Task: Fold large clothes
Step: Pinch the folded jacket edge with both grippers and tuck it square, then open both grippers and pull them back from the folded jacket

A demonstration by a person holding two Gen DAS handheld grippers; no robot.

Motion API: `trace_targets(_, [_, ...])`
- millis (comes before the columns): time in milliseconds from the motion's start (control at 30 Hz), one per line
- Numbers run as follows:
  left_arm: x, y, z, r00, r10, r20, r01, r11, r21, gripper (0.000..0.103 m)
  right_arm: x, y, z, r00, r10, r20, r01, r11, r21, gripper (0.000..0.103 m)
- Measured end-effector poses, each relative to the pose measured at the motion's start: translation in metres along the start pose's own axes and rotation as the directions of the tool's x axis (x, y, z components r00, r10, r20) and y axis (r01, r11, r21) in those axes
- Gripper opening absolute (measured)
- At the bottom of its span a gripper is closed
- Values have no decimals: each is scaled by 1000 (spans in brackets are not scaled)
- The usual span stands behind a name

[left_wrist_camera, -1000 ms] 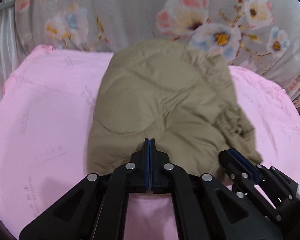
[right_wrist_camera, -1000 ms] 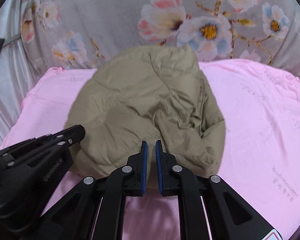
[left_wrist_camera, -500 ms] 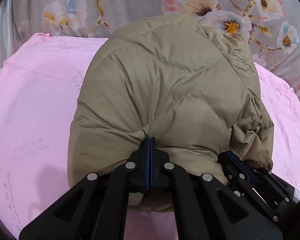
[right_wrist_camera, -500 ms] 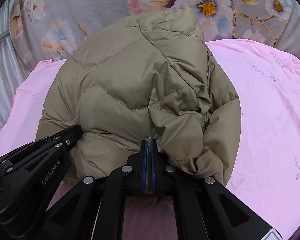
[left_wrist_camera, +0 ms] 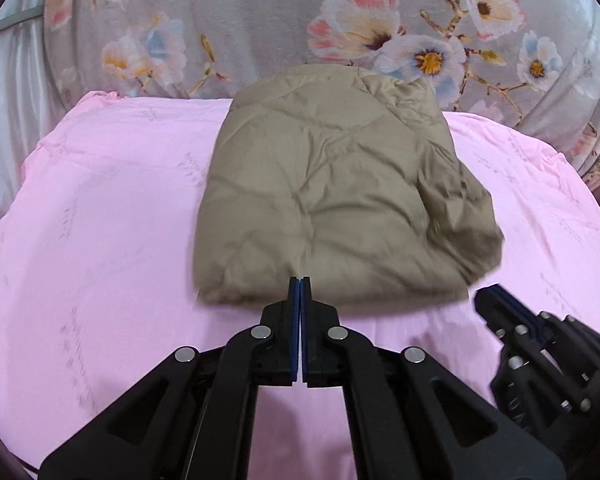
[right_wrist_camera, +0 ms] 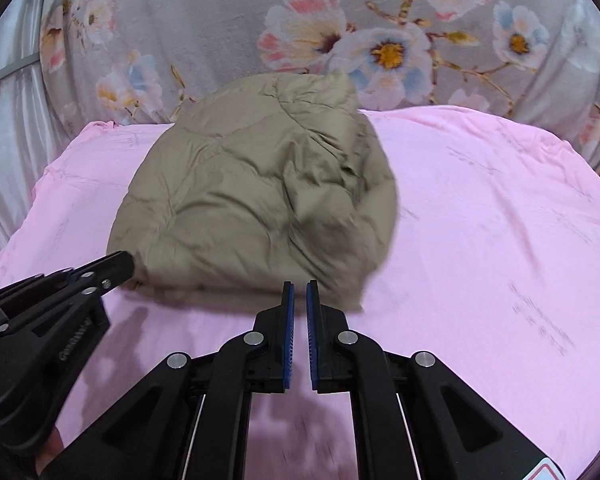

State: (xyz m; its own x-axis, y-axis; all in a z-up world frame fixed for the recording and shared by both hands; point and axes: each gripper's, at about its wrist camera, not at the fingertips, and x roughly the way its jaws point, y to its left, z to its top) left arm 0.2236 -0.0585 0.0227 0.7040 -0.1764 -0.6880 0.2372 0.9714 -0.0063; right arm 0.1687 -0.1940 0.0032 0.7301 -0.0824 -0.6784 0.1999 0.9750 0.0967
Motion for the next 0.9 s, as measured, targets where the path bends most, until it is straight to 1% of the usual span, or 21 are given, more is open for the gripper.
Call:
trace_targets(100, [-19, -1, -27, 1000, 22, -8, -22, 1000, 13, 0, -23, -13, -27, 1000, -4, -23, 4, 1000, 24, 11])
trace_targets(133, [-26, -2, -38, 1000, 27, -7, -26, 999, 22, 1, -29, -15, -36, 1000, -7, -30, 8, 1000, 25, 15])
trace_targets(167, [-31, -4, -48, 999, 39, -6, -39, 999, 30, 4, -35, -17, -47, 999, -12, -37, 13, 1000, 26, 24])
trace_targets(200, [-35, -5, -58, 999, 52, -5, -52, 998, 37, 9, -40, -18, -56, 999, -17, -39, 18, 1000, 24, 40])
trace_targets(233, [-39, -5, -67, 999, 51, -7, -51, 998, 36, 27, -45, -19, -64, 999, -21, -35, 22, 1000, 21, 52])
trace_targets(267, [-42, -5, -75, 999, 49, -9, -49, 998, 26, 54, -50, -19, -74, 999, -26, -27, 27, 999, 17, 55])
trace_targets(300, [-45, -4, -81, 999, 54, -4, -54, 998, 12, 66, -54, -18, -81, 999, -32, -24, 32, 999, 11, 59])
trace_targets(333, [-50, -4, -88, 998, 62, 12, -62, 998, -3, 77, -56, -18, -88, 999, -39, -25, 39, 999, 6, 65])
trace_targets(367, [-55, -4, -94, 997, 72, 31, -71, 997, -10, 81, -57, -18, -93, 999, -42, -28, 42, 999, 3, 67])
trace_targets(433, [-59, -7, -101, 994, 96, 42, -96, 995, -2, 83, -60, -18, -97, 998, -50, -26, 50, 999, 3, 68])
trace_targets(533, [-56, -8, -108, 995, 101, 21, -102, 995, 15, 83, -64, -18, -97, 998, -60, -6, 60, 998, 5, 69])
trace_targets(767, [-52, -8, -112, 994, 108, 5, -108, 994, 19, 83, -54, -23, -98, 996, -81, -47, 82, 996, 20, 71])
trace_targets(900, [-51, -9, -113, 992, 125, 0, -125, 992, 21, 83, -51, -19, -99, 992, -105, -65, 106, 994, 5, 71])
